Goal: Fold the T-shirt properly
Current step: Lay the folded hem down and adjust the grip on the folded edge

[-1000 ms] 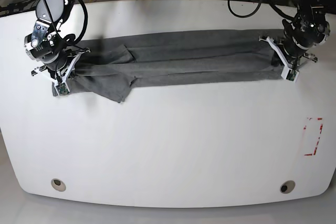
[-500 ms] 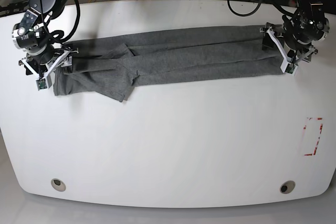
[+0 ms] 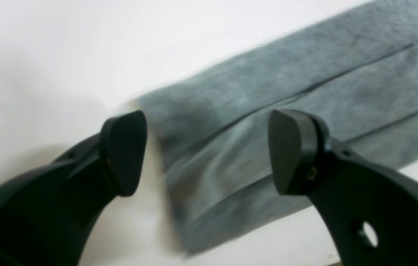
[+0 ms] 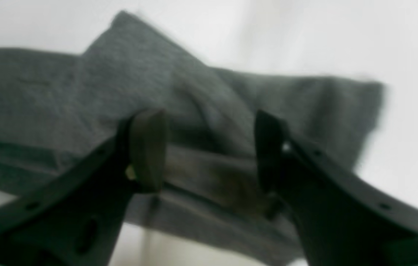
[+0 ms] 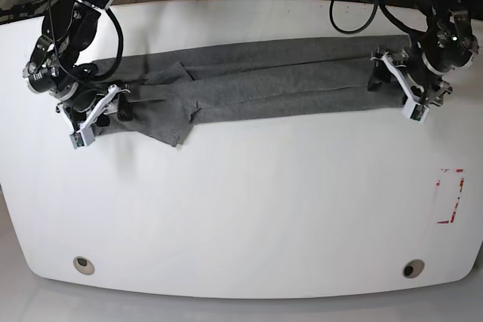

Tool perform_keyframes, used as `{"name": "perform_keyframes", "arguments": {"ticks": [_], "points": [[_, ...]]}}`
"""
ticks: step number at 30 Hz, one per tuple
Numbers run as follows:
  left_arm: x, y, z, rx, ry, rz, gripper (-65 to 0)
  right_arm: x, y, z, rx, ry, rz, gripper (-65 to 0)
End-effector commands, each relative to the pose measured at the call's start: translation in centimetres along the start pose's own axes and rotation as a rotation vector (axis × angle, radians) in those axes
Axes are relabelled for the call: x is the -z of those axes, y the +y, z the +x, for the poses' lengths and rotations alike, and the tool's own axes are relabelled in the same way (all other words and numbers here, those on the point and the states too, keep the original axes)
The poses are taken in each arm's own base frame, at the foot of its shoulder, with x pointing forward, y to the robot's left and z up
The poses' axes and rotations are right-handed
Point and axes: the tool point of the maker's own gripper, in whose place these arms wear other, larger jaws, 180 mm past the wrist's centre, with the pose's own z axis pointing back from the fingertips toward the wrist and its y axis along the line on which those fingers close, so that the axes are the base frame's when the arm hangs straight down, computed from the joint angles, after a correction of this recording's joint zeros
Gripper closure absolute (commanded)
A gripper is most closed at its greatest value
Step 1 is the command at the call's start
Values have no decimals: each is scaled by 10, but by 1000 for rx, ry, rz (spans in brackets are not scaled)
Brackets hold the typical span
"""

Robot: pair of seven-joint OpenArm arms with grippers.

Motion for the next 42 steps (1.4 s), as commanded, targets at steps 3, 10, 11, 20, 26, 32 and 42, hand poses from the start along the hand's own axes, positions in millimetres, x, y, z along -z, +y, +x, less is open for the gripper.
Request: {"name": "perform_keyframes", "arguments": {"ticks": [3,10,11,20,26,32,42], "points": [[10,0,-15,-25,39,-28,-469,3,-12,11,25,-44,2,-312],[21,23,-45,-28,154,24,-469,-6,-24,-24,22,45,-23,-309],[21,25,-47,-24,163,32,-469,-11,-27,-29,13,59,-35,-309],[23,40,-33,-8,146,62,-469,-32,-20,-66,-25,135,-56,-308],[27,47,-20,-17,121,68,-471,-51,-6,-33,-143,62,-92,-308],[28,49,-1,4,76,62,-474,-40,-3,-6,-130,5,-86,-308],[13,47,17,46,2,24,-503,15,-22,-32,105,75,25,-308]]}}
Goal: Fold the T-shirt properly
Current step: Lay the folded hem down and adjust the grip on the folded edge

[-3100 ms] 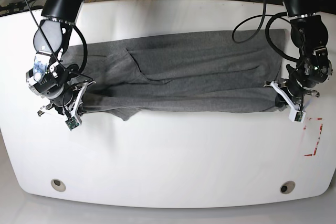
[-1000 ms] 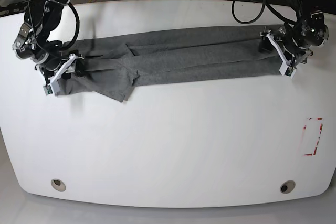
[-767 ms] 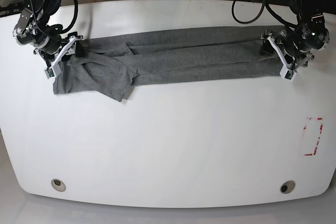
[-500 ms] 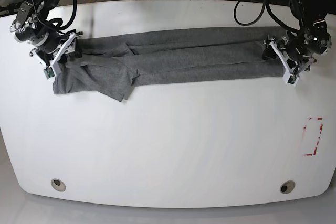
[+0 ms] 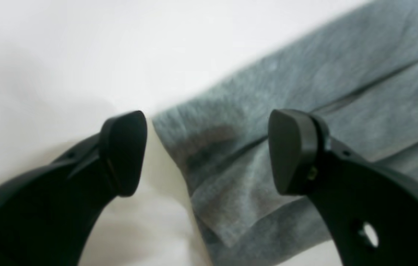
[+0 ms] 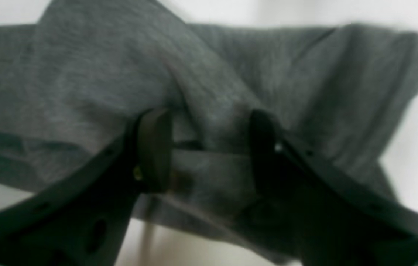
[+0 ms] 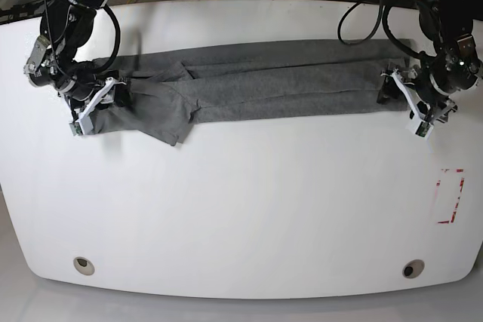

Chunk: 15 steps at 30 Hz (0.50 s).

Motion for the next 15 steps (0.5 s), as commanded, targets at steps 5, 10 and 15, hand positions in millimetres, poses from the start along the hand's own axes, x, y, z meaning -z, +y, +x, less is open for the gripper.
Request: {"name": "perform_keyframes", "arguments": {"ticks": [5,10,15], "points": [[-22,21,-6,-127,-19,-4,-528,8,-9,7,43,-53,24,-308],[-25,15,-38,-210,26,-51,-528,18,3,6,-12,-34,57,-308],[-16,-3,-61,-270,65,-129,-528,20,7,6,-17,-31,65,-308]]}}
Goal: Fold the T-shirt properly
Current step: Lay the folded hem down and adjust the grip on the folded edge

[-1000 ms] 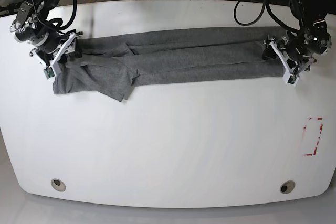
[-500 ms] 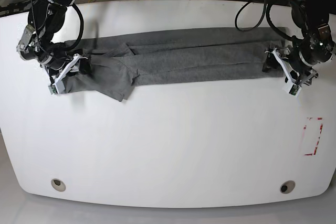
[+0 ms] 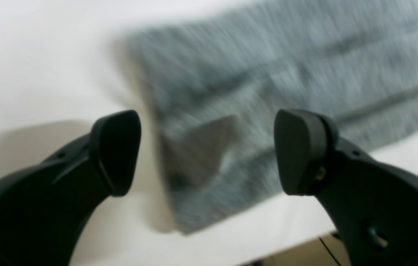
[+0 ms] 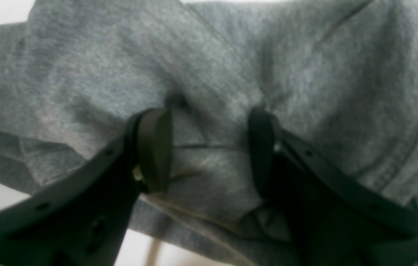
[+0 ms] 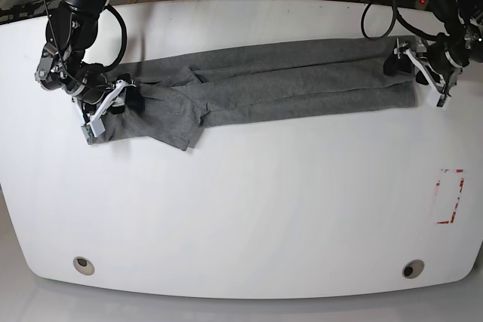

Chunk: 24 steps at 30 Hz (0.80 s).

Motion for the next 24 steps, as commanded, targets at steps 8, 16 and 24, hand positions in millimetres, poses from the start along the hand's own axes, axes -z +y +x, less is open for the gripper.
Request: {"name": "perform_keyframes", "arguments": {"ticks": [8,16,24], "points": [[14,3,-15,-87,18,-56,-528,-4,-5,6,-17,-1,-15,-308],[21,3,-26,-126,42,-74,-406,-4,-5,8,-16,-4,-14,-306],[19,9,-1,-83,2,-42,-35,-3,-5,8,-15,-6,-14,-306]]}}
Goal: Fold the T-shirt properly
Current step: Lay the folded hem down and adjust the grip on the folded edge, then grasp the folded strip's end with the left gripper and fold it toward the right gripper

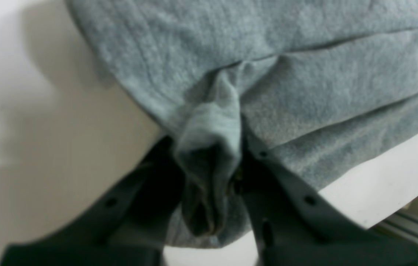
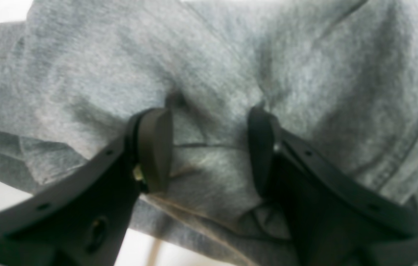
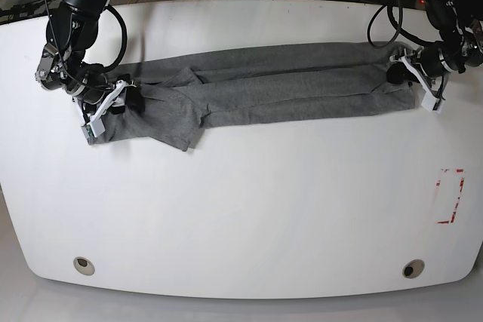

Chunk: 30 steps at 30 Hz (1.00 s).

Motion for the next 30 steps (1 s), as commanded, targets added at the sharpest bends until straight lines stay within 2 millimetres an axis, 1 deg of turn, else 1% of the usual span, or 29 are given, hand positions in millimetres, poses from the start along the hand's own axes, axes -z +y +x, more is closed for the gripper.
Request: {"name": "perform_keyframes", "arguments": {"ticks": [1,5,7,9,12,14,17,18,20,22,24,28,30], "points": [[-10,6,13,41,-8,48,-33,-4,-5,7,-15,-7,-16,-306],[-26,-5,44,121,-76,91,-32,-4,-5,6,-14,-5,-16,-306],[-31,-25,63,195,-108,94,-32,-4,-5,6,-14,-5,-16,-306],[-35,-37,68,238,-118,95,-32,-4,-5,5,-13,-5,-17,-306],[-40,-64,76,328,-138,84,-32,-5,-6,5,-11,-4,-17,-306],[-38,-87,80,400,-141,49,-33,-5,-6,5,-11,-4,-17,-306],[-31,-113,80,469,-134,-4,-33,-5,-5,4,-12,-4,-18,-306],[-29,-119,80,477,-136,-16,-33,-5,-5,5,-13,-5,-18,-306],[-20,-137,81,484,-144,-65,-35,-5,-5,5,-13,-5,-18,-306],[-15,-152,89,488,-172,-99,-35,-5,-5,5,-13,-5,-18,-306],[-8,-171,95,500,-187,-139,-35,-5,-6,5,-14,-4,-19,-306],[3,-187,102,550,-183,-125,-35,-5,-6,6,-15,-5,-19,-306],[13,-199,103,580,-167,-124,-35,-5,-6,6,-15,-5,-18,-306]]}}
